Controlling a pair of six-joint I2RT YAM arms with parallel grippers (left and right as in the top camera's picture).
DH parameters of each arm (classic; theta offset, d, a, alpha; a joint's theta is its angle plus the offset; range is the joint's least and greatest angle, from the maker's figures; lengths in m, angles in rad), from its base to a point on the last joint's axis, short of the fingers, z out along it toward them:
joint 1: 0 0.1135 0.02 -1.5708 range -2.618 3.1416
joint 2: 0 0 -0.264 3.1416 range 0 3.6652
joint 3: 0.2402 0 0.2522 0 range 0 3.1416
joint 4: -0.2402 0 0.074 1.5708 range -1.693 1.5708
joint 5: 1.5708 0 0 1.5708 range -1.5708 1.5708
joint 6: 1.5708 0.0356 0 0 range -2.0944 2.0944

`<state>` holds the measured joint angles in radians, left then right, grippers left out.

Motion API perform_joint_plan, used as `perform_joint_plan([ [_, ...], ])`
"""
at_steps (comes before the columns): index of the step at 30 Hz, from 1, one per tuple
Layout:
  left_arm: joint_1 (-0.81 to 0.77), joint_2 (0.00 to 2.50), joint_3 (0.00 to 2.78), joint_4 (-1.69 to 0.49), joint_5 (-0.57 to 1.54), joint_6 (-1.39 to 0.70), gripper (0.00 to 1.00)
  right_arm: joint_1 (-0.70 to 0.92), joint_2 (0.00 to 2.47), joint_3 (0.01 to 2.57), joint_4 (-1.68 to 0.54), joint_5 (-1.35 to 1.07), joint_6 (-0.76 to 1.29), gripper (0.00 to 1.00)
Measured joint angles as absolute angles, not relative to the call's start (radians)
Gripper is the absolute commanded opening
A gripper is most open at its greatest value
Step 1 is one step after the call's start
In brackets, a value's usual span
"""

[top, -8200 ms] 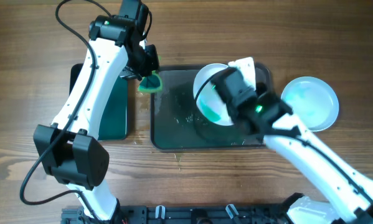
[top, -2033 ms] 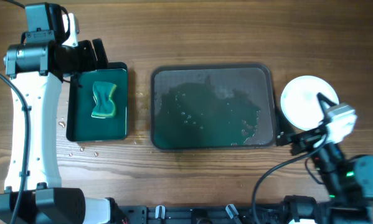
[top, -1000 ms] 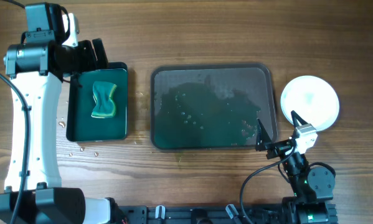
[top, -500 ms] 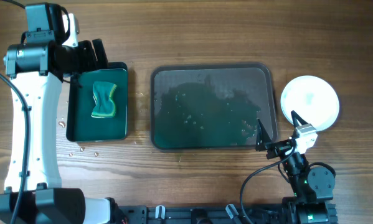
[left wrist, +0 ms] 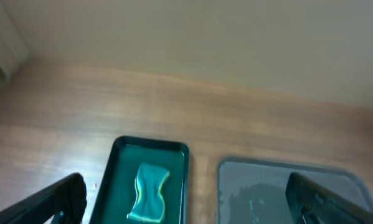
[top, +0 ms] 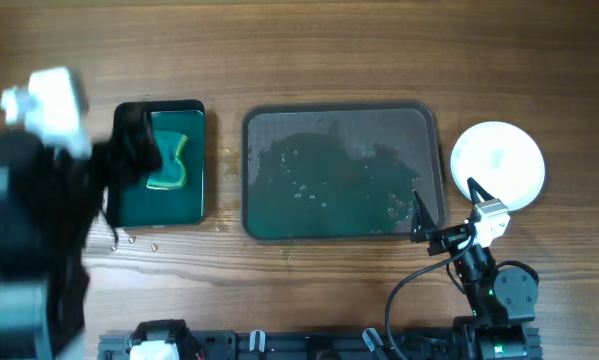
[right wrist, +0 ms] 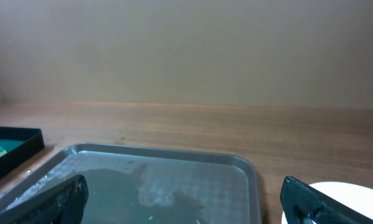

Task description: Clean dirty plates on tray and stack at the side

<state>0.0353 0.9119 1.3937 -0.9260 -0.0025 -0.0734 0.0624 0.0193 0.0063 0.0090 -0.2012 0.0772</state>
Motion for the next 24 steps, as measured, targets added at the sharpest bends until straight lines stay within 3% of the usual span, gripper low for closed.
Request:
perform_joint_plan([
  [15,0.035,0.157,0.310,-0.271,0.036,-0.116,1.00,0.062,0.020,0.006,0.013,-0.201,0.077,1.00],
  [24,0.002,0.033,0.092,-0.130,0.057,-0.136,1.00,0.062,0.019,0.006,0.012,-0.201,0.077,1.00],
])
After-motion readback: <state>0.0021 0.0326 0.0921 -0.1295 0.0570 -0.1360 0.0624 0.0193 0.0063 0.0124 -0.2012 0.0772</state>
